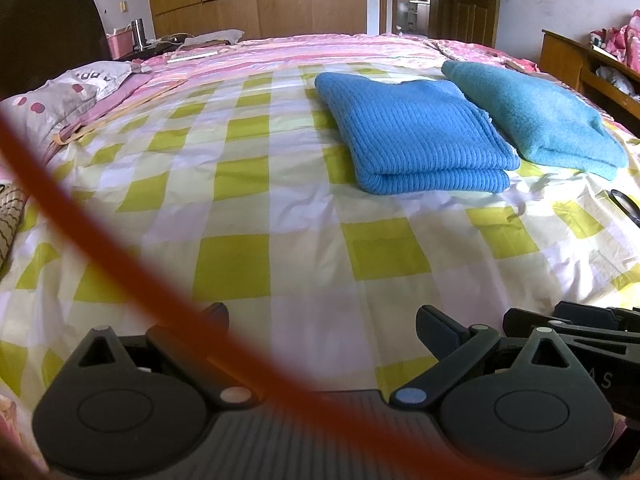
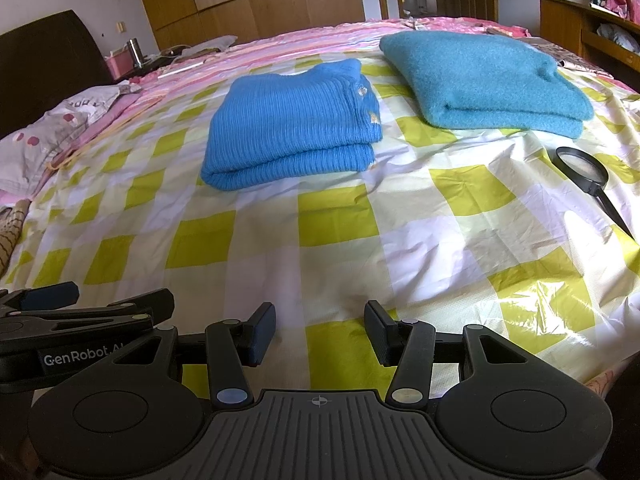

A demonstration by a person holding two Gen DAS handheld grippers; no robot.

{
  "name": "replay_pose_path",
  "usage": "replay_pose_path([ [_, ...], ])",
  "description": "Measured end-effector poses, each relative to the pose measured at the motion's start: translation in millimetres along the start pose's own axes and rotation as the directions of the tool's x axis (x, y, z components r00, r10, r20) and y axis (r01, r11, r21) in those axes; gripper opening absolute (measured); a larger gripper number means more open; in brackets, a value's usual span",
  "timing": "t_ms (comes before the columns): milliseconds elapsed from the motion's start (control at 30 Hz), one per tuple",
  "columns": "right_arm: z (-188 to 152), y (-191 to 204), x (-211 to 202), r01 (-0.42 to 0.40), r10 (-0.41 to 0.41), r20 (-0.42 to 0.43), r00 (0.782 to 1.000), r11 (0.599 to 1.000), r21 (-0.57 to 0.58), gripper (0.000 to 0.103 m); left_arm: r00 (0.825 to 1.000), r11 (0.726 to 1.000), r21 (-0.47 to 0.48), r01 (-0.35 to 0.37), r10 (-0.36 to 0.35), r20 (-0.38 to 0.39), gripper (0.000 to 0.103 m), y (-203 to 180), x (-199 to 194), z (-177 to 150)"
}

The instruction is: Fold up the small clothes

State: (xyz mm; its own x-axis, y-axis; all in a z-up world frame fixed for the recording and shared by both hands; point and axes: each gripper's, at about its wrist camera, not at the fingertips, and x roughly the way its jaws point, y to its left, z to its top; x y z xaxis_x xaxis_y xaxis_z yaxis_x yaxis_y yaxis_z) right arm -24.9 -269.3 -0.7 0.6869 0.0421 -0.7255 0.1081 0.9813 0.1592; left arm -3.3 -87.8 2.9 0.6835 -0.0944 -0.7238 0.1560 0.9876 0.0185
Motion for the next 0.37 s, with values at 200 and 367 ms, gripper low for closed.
replay_pose_path([
  [200, -0.1, 0.1, -0.1, 0.0, 0.0, 0.0, 1.0, 1.0, 0.0, 0.049, 1.0, 1.0, -0.002, 0.0, 0.0, -0.002, 0.103, 0.1, 0.1, -0.2],
  [367, 0.0, 0.3, -0.1, 0.0, 0.0, -0.001, 1.0, 1.0, -0.001, 0.049, 1.0, 1.0, -0.005, 0.0, 0.0, -0.006, 0.103, 0.5, 0.9, -0.5],
])
